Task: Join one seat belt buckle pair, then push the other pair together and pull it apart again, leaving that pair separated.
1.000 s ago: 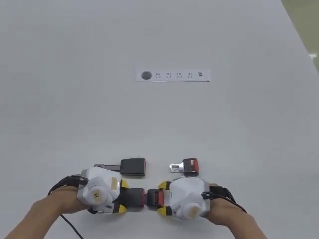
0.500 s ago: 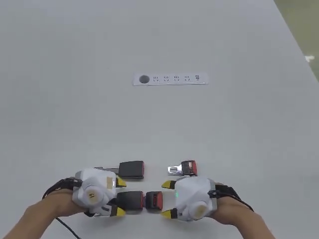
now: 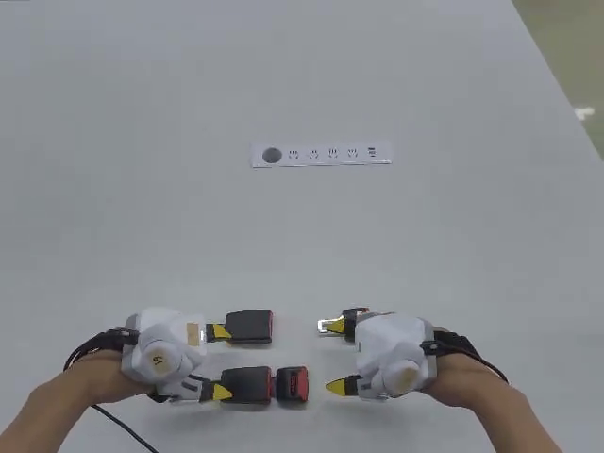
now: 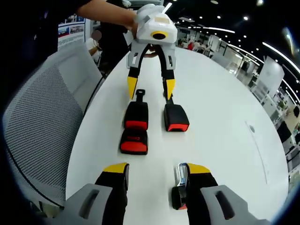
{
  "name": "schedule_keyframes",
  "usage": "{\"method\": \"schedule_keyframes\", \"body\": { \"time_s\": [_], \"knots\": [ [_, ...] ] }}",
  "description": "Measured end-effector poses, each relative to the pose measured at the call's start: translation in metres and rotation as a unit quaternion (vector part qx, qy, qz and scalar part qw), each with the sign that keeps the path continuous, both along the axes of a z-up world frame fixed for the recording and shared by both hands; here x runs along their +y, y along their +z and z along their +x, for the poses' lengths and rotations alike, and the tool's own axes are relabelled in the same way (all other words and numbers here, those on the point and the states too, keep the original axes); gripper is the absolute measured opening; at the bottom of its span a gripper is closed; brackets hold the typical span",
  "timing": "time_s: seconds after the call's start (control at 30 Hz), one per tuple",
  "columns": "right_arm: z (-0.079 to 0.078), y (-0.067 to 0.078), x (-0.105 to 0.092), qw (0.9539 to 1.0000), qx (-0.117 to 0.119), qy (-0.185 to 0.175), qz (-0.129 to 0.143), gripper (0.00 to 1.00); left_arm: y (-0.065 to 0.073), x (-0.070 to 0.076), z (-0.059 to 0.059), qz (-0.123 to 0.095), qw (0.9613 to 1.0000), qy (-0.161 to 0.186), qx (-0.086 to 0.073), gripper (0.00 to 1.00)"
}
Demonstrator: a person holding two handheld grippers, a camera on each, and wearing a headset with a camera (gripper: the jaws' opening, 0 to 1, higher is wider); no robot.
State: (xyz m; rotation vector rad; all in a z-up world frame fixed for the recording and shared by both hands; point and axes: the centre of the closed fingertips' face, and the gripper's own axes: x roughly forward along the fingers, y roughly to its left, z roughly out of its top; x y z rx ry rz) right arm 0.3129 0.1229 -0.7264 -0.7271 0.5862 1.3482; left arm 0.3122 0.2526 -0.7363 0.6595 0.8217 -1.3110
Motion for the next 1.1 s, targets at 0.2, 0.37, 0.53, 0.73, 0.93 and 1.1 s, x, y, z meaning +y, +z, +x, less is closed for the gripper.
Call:
{"method": "schedule_keyframes", "body": {
  "time_s": [0.2,0.37,0.53,0.73,0.93,1.1],
  "knots": [
    [0.014,-0.002,-0.015,0.9999,-0.005,-0.006,-0.008,0.46,0.0,0.002,0.013,0.006,1.0,-0.006,-0.005,0.49],
    [0.024,-0.005,-0.026,0.9998,-0.01,-0.005,-0.014,0.45,0.001,0.001,0.022,0.015,0.9998,-0.014,-0.008,0.49],
    [0.031,-0.011,-0.033,0.9997,-0.012,-0.002,-0.02,0.44,0.002,-0.003,0.03,0.021,0.9995,-0.019,-0.011,0.49],
    [0.038,-0.02,-0.042,0.9994,-0.008,-0.002,-0.033,0.42,-0.002,-0.006,0.041,0.031,0.9991,-0.024,-0.013,0.49],
    [0.041,-0.022,-0.051,0.999,0.001,-0.003,-0.044,0.41,-0.009,-0.007,0.05,0.043,0.9986,-0.031,-0.008,0.48],
    [0.043,-0.026,-0.055,0.9987,0.008,-0.004,-0.051,0.4,-0.019,-0.007,0.053,0.055,0.9977,-0.038,0.0,0.47]
  ]
}}
